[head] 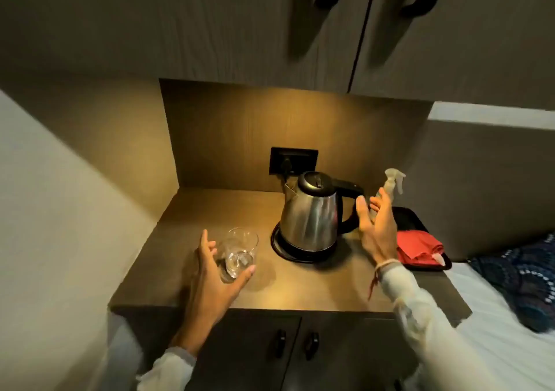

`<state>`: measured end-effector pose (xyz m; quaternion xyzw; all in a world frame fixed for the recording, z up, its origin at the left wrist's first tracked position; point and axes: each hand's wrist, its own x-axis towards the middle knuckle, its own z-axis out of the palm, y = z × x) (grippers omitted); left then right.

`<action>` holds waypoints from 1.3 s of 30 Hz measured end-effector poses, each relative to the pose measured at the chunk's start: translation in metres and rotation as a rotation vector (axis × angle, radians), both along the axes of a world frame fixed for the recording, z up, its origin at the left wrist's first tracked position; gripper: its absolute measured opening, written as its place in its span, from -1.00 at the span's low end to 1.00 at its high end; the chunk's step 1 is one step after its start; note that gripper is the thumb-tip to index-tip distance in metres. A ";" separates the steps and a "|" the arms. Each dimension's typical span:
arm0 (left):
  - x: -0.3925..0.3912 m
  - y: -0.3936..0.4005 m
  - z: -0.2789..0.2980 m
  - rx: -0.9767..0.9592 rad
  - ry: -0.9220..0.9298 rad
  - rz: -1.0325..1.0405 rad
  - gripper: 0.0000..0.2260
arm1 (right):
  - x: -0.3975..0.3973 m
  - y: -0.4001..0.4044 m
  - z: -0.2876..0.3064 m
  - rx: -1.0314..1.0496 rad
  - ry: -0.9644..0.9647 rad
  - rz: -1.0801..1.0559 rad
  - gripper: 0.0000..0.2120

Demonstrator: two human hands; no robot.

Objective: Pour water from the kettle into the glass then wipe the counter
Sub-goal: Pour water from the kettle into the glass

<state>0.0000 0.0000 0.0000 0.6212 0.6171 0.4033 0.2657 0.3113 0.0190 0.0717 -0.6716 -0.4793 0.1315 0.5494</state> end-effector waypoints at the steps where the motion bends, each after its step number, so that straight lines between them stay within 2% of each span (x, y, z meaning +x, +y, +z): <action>1: 0.002 0.008 -0.003 -0.039 -0.059 0.001 0.17 | 0.006 0.015 -0.001 -0.007 0.072 -0.028 -0.42; 3: 0.006 0.020 -0.005 -0.149 -0.160 -0.017 0.18 | 0.015 0.041 0.002 -0.090 0.176 -0.065 -0.47; 6: 0.013 0.037 -0.013 -0.239 -0.255 -0.029 0.12 | 0.024 0.073 -0.003 -0.214 0.362 -0.052 -0.28; 8: 0.016 0.042 -0.014 -0.233 -0.254 -0.035 0.03 | 0.028 0.087 -0.009 -0.231 0.418 -0.074 -0.18; 12: 0.017 0.051 -0.022 -0.222 -0.224 -0.006 -0.16 | 0.030 0.109 -0.017 -0.138 0.499 -0.145 -0.17; 15: 0.018 0.055 -0.027 -0.191 -0.173 0.026 -0.18 | 0.032 0.123 -0.021 -0.101 0.529 -0.203 -0.29; 17: 0.018 0.055 -0.028 -0.188 -0.165 0.031 -0.17 | 0.029 0.131 -0.017 -0.015 0.535 -0.167 -0.52; 18: 0.018 0.056 -0.028 -0.196 -0.160 0.032 -0.17 | 0.026 0.133 -0.012 0.031 0.504 -0.145 -0.59; 22: 0.018 0.057 -0.029 -0.182 -0.145 0.041 -0.17 | 0.005 0.149 0.011 0.169 0.205 0.033 -0.48; 27: 0.018 0.056 -0.026 -0.160 -0.171 0.034 -0.23 | -0.025 0.155 0.033 0.052 -0.115 0.248 -0.67; 29: 0.016 0.056 -0.025 -0.149 -0.155 0.030 -0.21 | -0.042 0.153 0.043 0.145 -0.271 0.277 -0.62; 32: 0.014 0.055 -0.022 -0.148 -0.119 0.025 -0.19 | -0.060 0.152 0.056 0.223 -0.390 0.324 -0.51; 39: 0.015 0.056 -0.024 -0.136 -0.127 0.021 -0.24 | -0.080 0.151 0.073 0.283 -0.658 0.372 -0.57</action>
